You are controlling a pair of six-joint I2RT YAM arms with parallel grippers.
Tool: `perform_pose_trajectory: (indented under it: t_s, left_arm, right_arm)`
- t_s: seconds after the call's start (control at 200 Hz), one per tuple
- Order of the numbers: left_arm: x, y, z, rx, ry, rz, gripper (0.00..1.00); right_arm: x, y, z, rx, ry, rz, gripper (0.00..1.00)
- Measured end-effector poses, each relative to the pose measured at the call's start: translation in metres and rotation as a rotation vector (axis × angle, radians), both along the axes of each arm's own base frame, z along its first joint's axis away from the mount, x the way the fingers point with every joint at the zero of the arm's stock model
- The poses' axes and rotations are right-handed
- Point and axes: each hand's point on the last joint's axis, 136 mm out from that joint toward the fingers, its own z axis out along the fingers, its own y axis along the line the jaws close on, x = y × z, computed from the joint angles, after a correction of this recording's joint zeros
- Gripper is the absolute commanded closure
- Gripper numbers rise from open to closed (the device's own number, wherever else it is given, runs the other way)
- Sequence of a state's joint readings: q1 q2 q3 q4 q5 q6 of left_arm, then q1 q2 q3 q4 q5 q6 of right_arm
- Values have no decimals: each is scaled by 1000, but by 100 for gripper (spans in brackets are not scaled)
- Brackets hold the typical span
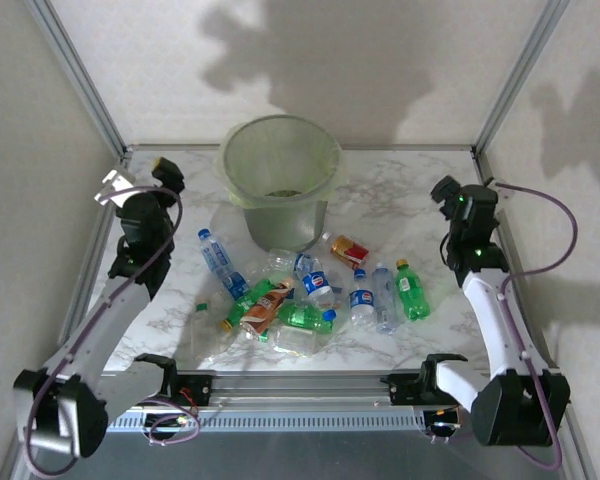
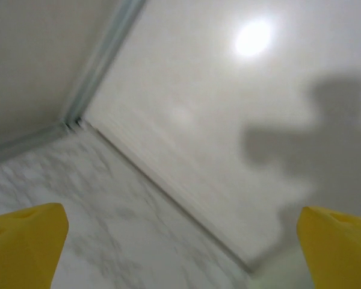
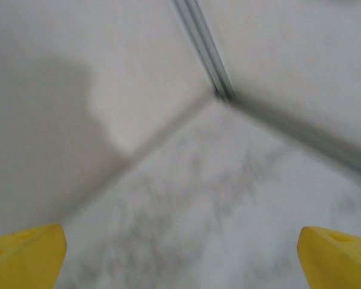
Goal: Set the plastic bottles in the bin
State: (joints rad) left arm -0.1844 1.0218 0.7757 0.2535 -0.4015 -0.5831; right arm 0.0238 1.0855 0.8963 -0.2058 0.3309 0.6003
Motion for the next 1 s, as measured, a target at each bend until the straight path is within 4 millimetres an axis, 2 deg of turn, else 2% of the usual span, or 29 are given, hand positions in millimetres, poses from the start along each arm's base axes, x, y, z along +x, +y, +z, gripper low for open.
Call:
perform_pose_trajectory:
  t_s: [0.09, 0.18, 0.35, 0.556, 0.696, 0.816, 1.001]
  left_arm:
    - [-9, -39, -14, -39, 61, -118, 10]
    - [-17, -68, -28, -55, 121, -209, 13]
    - [-22, -81, -38, -76, 175, -261, 18]
    - [-16, -93, -20, -108, 153, -318, 21]
    - [-14, -99, -21, -130, 158, -344, 22]
    - [-12, -103, -24, -139, 169, -359, 23]
    - [-12, -107, -18, -151, 164, -377, 23]
  right_arm:
    - [-24, 15, -55, 15, 267, 45, 1]
    - [-57, 29, -87, 14, 462, 90, 1]
    - [-89, 52, -109, 51, 620, 165, 4]
    - [-105, 70, -135, 76, 724, 200, 5]
    - [-118, 71, -156, 84, 790, 199, 5]
    - [-124, 72, -169, 89, 834, 198, 5]
    - [-119, 74, -183, 88, 862, 197, 5]
